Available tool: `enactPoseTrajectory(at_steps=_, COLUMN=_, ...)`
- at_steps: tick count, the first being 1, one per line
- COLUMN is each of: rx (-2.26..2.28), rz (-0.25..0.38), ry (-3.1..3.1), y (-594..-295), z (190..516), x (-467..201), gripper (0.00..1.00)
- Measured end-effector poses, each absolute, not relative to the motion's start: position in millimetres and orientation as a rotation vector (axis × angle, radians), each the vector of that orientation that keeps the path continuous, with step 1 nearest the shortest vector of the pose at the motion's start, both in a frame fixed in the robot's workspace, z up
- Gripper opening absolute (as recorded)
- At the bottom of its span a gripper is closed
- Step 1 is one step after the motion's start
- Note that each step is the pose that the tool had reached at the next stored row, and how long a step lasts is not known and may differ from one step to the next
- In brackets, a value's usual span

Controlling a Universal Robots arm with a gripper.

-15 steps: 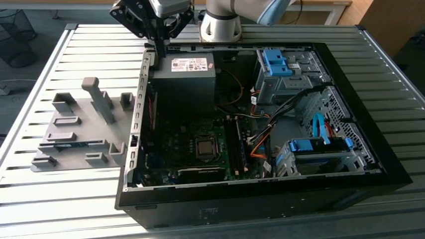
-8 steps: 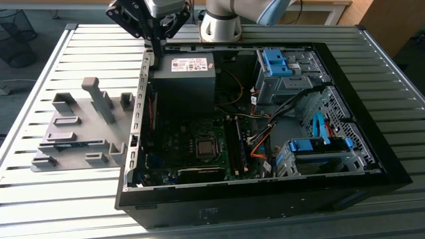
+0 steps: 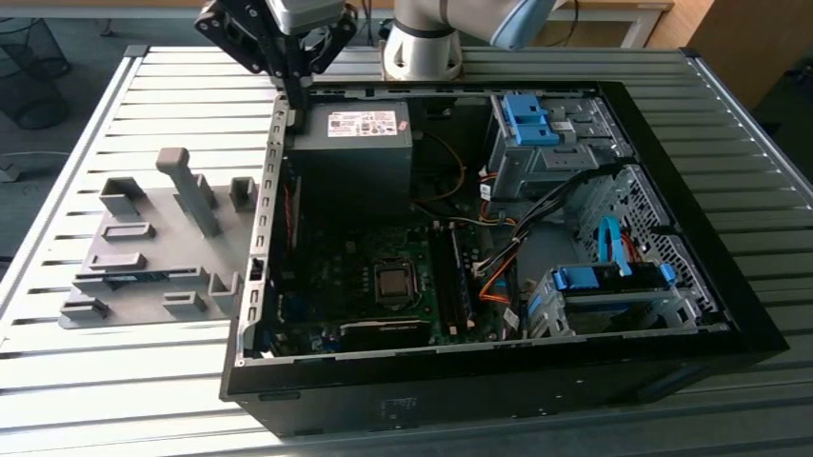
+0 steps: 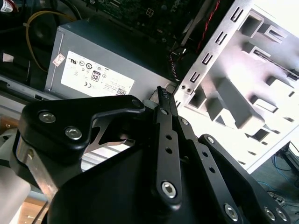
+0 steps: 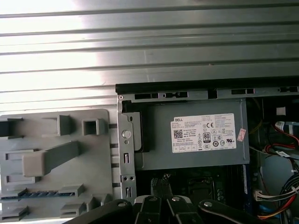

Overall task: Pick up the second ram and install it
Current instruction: 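Reach for the second ram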

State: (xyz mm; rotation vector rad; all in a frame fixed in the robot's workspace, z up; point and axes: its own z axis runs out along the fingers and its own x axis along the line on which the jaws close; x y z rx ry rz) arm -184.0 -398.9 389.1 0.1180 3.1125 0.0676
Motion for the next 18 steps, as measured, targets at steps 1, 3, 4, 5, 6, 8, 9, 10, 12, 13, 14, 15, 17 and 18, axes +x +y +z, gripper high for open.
enactPoseTrajectory(at_steps=1, rx=0.118, rz=0.068, ry=3.112, y=-398.9, z=389.0, x=-184.6, gripper=0.11)
enactPoseTrajectory(at_steps=3, rx=0.118, rz=0.068, ry=3.112, y=-398.9, z=388.9, x=-185.5, gripper=0.11)
enactPoseTrajectory(at_steps=4, rx=0.118, rz=0.068, ry=3.113, y=-398.9, z=388.8, x=-186.0, gripper=0.11)
enactPoseTrajectory(at_steps=5, rx=0.118, rz=0.068, ry=3.113, y=-398.9, z=388.7, x=-186.5, gripper=0.11)
enactPoseTrajectory(at_steps=6, rx=0.118, rz=0.068, ry=3.113, y=-398.9, z=388.7, x=-187.0, gripper=0.11)
enactPoseTrajectory(at_steps=8, rx=0.118, rz=0.068, ry=3.112, y=-398.9, z=388.6, x=-188.0, gripper=0.11)
enactPoseTrajectory(at_steps=9, rx=0.118, rz=0.068, ry=3.112, y=-398.9, z=388.5, x=-188.5, gripper=0.11)
enactPoseTrajectory(at_steps=10, rx=0.118, rz=0.068, ry=3.112, y=-398.9, z=388.5, x=-189.0, gripper=0.11)
enactPoseTrajectory(at_steps=12, rx=0.118, rz=0.068, ry=3.112, y=-398.9, z=388.4, x=-190.0, gripper=0.11)
enactPoseTrajectory(at_steps=13, rx=0.118, rz=0.068, ry=3.112, y=-398.9, z=388.4, x=-190.6, gripper=0.11)
enactPoseTrajectory(at_steps=14, rx=0.118, rz=0.068, ry=3.112, y=-399.0, z=388.3, x=-191.2, gripper=0.11)
enactPoseTrajectory(at_steps=15, rx=0.118, rz=0.068, ry=3.112, y=-398.9, z=388.2, x=-191.8, gripper=0.11)
enactPoseTrajectory(at_steps=17, rx=0.118, rz=0.067, ry=3.113, y=-399.0, z=388.2, x=-193.3, gripper=0.11)
enactPoseTrajectory(at_steps=18, rx=0.118, rz=0.068, ry=3.113, y=-399.0, z=388.1, x=-194.5, gripper=0.11)
